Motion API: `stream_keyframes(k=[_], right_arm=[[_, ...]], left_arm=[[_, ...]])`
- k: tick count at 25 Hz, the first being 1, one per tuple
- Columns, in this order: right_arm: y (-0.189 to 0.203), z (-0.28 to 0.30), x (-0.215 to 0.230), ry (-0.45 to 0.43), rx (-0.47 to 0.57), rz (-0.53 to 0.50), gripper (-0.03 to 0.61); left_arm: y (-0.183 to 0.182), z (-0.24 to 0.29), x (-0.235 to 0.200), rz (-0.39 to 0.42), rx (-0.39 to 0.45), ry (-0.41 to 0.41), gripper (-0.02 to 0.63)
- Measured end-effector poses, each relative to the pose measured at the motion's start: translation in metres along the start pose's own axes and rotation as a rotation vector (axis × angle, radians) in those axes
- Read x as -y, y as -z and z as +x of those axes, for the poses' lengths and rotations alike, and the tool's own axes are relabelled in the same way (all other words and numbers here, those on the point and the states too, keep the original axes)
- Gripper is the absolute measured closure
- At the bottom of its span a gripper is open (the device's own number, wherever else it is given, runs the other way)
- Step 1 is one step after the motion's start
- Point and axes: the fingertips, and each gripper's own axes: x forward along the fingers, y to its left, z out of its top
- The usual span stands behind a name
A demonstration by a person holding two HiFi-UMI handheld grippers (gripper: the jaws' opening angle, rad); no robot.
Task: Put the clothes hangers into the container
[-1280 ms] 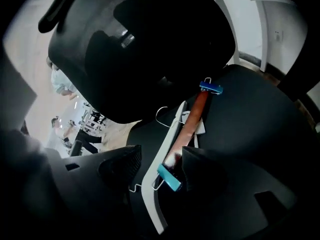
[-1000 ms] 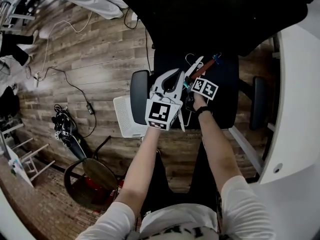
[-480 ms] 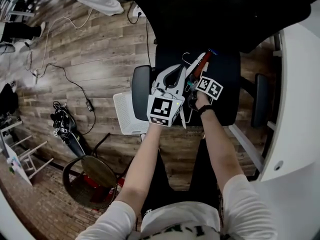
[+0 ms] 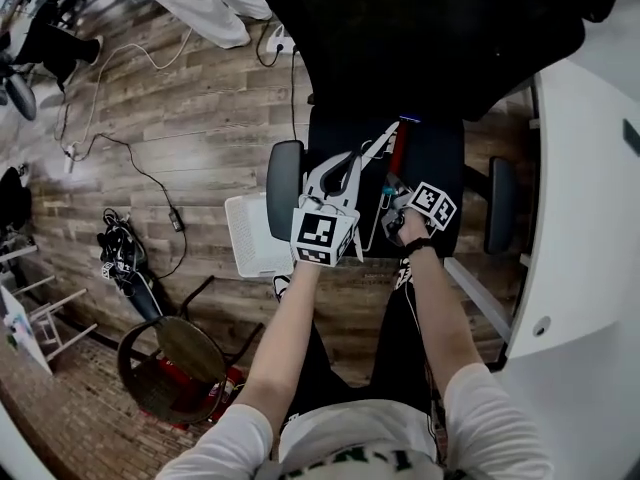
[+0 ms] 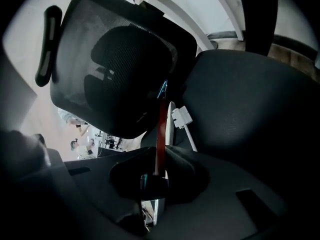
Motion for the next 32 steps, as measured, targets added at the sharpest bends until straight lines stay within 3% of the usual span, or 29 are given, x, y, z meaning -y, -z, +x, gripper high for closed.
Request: stream_keyframes(k=[9,14,20,27,32], right_arm=[[-0.008,-0.114,-0.02,-0.101,0.114,0.145,0.505],[0.004,-0.175,-0.057,-0.126,0.107,0.052,0.503],[0.031,-0.236,-0.111,-0.194,0.109,0.01,0.503],[0.083,-0.272,-0.169,-0.271,0.038,-0.052,0.505],[0.129,-0.279,-0.202,-0.299,-0.041,-0.153,0.503]], left_arm=[[-0.034,-0.053,0.012,-0.013,0.022,-0.027,0.601],[-0.057,-0.087,0.019,-0.014,0.032,-0.036,0.601],[-0.083,-0.14,0.043,-0.044,0.048,-0.068,0.601],[-0.102,-0.212,0.058,-0.067,0.089,-0.114,0.601],[-0.103,-0.268,0.047,-0.092,0.108,-0.181,0.601]])
